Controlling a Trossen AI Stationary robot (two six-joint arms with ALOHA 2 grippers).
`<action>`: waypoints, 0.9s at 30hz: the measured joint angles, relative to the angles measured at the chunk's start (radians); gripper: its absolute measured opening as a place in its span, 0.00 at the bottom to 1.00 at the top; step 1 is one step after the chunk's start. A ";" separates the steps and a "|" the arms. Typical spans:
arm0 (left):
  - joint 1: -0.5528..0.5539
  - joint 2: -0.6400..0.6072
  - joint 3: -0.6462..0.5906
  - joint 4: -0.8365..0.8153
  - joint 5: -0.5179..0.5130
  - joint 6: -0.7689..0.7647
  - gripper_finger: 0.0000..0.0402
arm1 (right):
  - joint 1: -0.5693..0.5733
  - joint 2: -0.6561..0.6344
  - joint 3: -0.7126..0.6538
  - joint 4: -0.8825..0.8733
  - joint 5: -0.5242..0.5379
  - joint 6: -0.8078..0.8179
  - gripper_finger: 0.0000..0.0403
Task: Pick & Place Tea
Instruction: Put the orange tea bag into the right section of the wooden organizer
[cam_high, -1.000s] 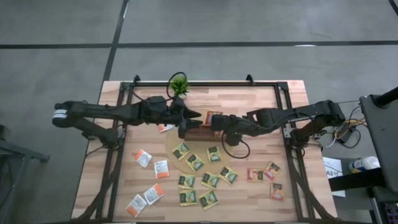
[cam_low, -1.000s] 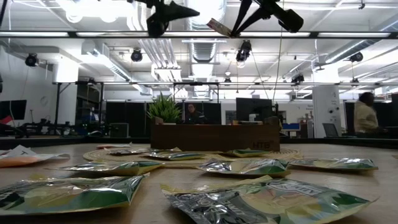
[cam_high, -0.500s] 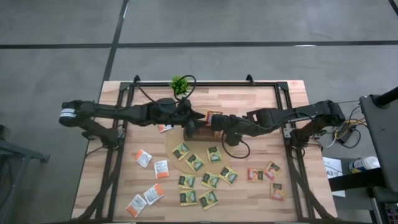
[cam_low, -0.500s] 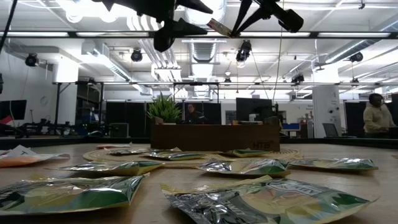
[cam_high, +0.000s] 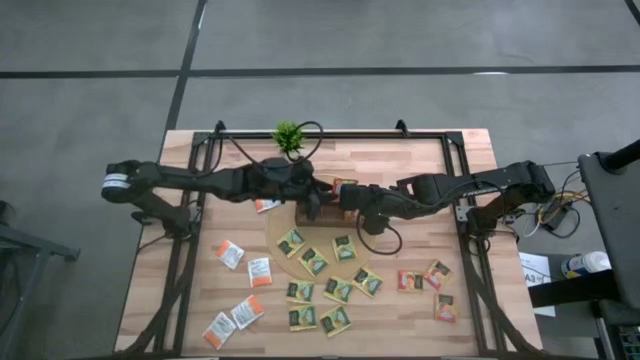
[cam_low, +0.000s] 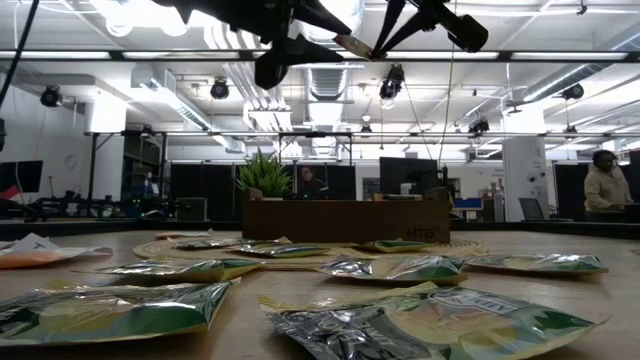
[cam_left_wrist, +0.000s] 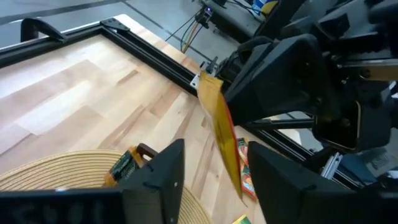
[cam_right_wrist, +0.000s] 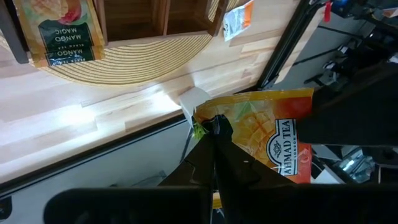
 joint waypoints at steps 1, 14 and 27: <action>0.001 0.000 0.000 0.000 0.001 0.000 0.37 | 0.000 0.000 0.000 0.000 0.000 0.000 0.02; 0.001 0.000 0.002 -0.001 0.009 0.026 0.03 | 0.000 0.000 0.000 0.002 0.000 0.000 0.02; 0.003 -0.029 0.006 0.001 0.002 0.044 0.02 | 0.006 -0.035 0.031 0.035 0.028 0.129 0.02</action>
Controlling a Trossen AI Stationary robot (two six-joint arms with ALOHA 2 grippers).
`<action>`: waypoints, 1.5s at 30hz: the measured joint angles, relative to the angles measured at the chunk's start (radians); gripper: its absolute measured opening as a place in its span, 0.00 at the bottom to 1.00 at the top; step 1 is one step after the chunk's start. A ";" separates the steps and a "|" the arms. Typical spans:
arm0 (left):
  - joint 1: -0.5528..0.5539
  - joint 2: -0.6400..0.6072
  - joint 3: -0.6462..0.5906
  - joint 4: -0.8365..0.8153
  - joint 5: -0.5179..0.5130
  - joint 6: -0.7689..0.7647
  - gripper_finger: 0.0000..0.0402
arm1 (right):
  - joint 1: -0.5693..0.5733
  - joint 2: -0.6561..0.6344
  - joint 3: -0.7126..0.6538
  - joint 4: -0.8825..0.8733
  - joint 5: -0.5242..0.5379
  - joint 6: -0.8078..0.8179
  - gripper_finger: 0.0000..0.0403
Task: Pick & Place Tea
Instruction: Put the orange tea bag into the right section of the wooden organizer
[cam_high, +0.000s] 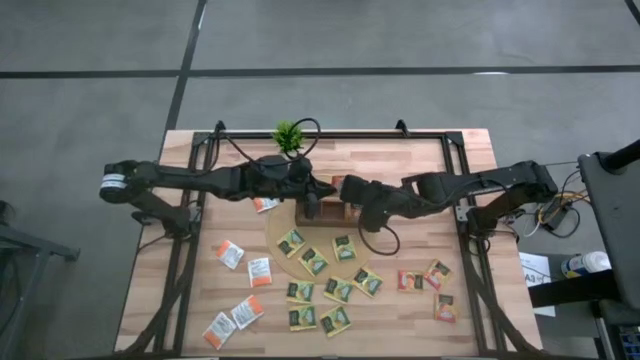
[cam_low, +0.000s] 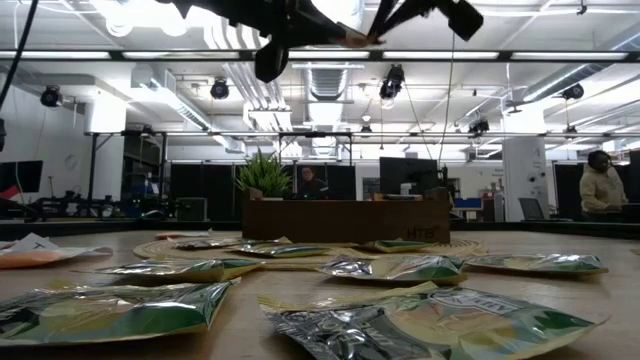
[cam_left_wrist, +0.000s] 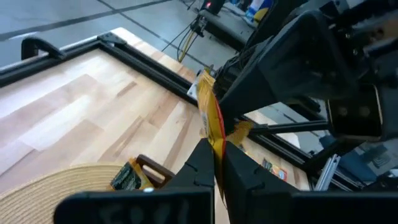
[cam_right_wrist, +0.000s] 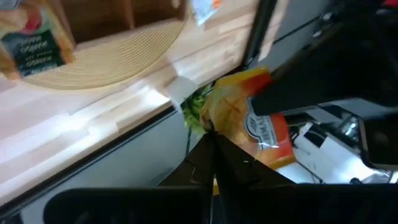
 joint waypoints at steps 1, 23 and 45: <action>0.002 -0.007 0.000 -0.001 0.001 0.003 0.02 | 0.000 -0.007 0.008 0.001 -0.009 0.007 0.02; 0.016 -0.107 -0.001 0.004 -0.032 0.101 0.02 | -0.003 -0.179 0.070 0.046 -0.114 1.353 0.33; 0.014 -0.123 0.000 0.159 0.121 0.299 0.02 | -0.052 -0.192 0.065 0.082 -0.189 1.926 0.47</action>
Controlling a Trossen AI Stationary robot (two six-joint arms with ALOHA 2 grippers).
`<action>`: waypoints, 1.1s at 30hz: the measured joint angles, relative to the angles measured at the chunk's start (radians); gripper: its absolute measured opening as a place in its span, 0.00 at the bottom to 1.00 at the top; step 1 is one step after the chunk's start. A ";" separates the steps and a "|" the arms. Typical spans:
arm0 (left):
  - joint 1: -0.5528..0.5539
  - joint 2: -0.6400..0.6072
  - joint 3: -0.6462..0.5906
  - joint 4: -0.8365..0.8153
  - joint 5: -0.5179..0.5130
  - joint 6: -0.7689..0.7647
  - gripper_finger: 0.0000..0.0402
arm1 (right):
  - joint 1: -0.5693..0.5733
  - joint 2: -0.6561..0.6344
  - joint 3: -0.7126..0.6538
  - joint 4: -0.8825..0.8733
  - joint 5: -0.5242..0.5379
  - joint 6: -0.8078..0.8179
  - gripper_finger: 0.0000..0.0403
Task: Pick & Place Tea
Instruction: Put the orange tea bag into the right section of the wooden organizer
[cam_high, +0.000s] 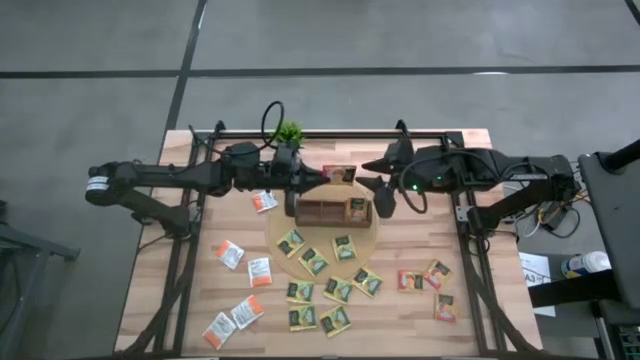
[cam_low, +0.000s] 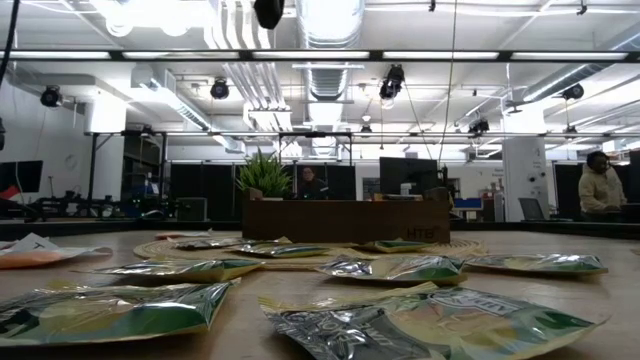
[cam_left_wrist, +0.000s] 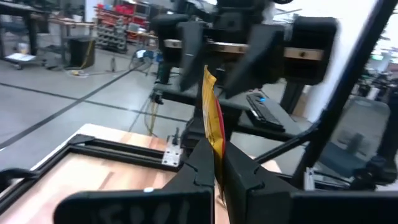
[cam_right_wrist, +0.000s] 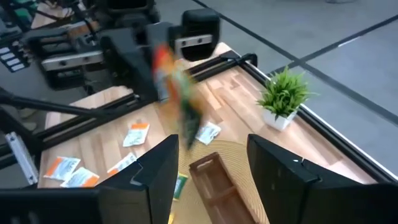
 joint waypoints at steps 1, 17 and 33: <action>0.000 0.000 0.000 0.007 0.012 0.002 0.02 | 0.000 0.000 0.000 0.005 -0.001 -0.001 0.47; 0.001 0.000 0.000 0.044 0.095 0.008 0.02 | -0.011 0.041 0.000 0.098 -0.167 -0.091 0.47; 0.001 0.000 -0.002 0.043 0.099 0.002 0.02 | -0.015 0.039 0.000 0.098 -0.247 -0.117 0.02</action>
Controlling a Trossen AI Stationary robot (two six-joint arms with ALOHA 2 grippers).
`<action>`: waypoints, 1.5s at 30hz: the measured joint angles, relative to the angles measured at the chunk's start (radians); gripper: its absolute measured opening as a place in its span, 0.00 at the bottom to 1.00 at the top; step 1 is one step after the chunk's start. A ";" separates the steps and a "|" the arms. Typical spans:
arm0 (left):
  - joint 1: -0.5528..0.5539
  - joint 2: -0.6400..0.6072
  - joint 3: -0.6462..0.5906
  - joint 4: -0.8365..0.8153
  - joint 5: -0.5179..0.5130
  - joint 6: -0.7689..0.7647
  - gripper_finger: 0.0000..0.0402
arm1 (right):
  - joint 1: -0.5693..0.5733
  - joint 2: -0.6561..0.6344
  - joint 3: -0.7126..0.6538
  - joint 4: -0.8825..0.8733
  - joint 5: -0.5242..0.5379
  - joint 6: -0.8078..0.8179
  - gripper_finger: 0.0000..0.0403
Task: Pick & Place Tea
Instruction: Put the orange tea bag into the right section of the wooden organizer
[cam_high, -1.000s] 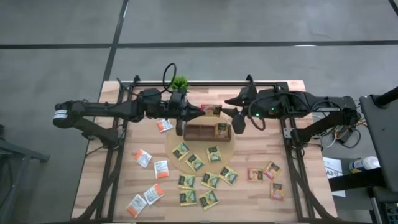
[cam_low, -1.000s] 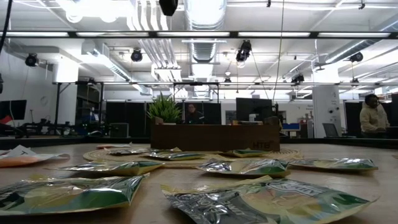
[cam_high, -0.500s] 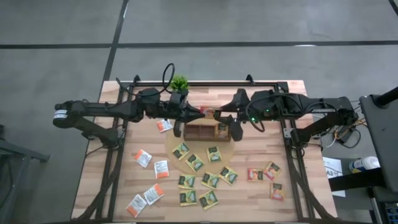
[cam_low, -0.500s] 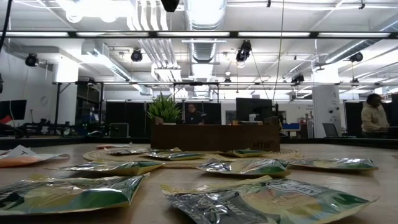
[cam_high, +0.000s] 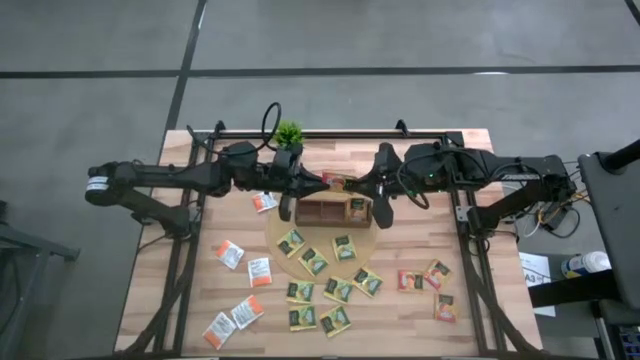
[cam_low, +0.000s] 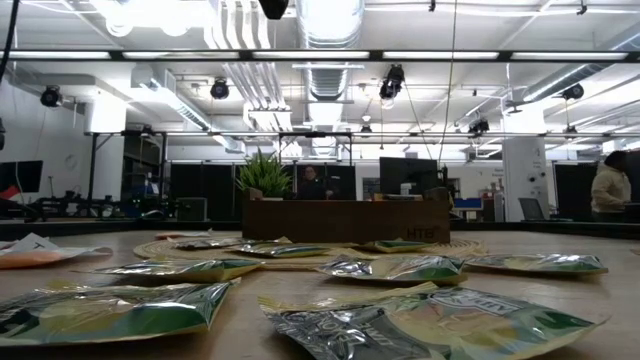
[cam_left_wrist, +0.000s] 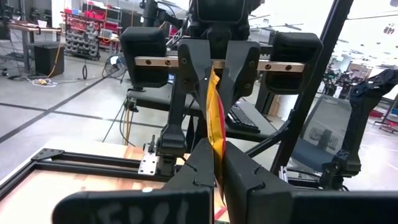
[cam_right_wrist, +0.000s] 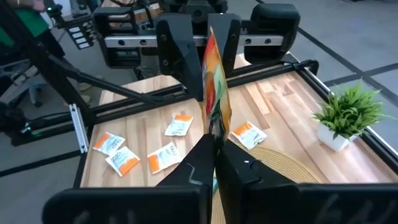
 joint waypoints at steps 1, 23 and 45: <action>0.000 0.000 0.000 0.000 0.000 -0.001 0.02 | 0.000 0.000 0.000 0.000 -0.003 -0.002 0.02; 0.013 -0.017 0.002 -0.103 -0.001 -0.114 0.49 | -0.014 -0.003 0.000 -0.139 -0.096 -0.021 0.02; 0.013 -0.217 0.000 -0.423 -0.008 -0.133 0.53 | -0.242 0.102 0.000 -0.464 -0.352 -0.244 0.02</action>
